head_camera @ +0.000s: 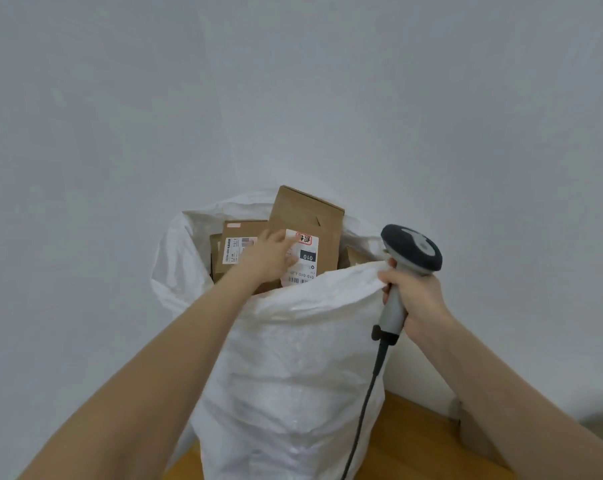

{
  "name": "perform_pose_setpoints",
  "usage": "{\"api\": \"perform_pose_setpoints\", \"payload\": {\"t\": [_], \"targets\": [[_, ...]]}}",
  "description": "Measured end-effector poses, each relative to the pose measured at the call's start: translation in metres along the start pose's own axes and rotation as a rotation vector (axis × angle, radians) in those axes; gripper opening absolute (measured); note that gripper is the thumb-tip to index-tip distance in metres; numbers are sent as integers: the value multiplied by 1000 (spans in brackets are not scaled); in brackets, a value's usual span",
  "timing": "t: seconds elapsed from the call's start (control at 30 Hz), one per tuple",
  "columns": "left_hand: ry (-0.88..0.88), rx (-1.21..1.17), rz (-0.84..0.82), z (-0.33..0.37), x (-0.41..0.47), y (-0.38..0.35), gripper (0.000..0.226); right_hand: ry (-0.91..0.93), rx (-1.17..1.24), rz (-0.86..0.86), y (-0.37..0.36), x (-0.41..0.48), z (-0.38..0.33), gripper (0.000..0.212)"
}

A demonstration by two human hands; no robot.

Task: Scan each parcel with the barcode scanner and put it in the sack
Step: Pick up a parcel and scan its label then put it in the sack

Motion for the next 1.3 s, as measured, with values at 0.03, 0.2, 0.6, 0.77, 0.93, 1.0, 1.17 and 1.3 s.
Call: {"api": "perform_pose_setpoints", "payload": {"t": [0.03, 0.2, 0.6, 0.77, 0.93, 1.0, 1.17, 1.3], "targets": [[-13, 16, -95, 8, 6, -17, 51, -26, -13, 34, 6, -1, 6, 14], [-33, -146, -238, 13, 12, -54, 51, -144, -86, 108, 26, -4, 45, 16], [109, -84, -233, 5, -3, -53, 46, -128, -85, 92, 32, -18, 44, 15], [161, -18, -89, 26, -16, -16, 37, -116, -26, 132, 48, -28, 36, 15], [69, -179, 150, 79, -27, 12, 49, -122, -12, 137, 73, -42, 32, 14], [-24, -194, 222, 118, -27, 15, 47, -116, -1, 160, 88, -51, 33, 15], [-279, -248, 246, 237, -33, -20, 43, -139, 37, 257, 148, -87, 45, 15], [-408, -255, 84, 325, -45, -82, 46, -176, 32, 369, 213, -131, 65, 9]]}}
Point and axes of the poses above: each hand's wrist, its own x-axis towards the middle knuckle, its own y-axis out of the back of the hand, z = x × y, the point moved 3 cm from there along x, towards the middle knuckle, and after that the axes turned 12 degrees about -z, right-handed, at the moved point
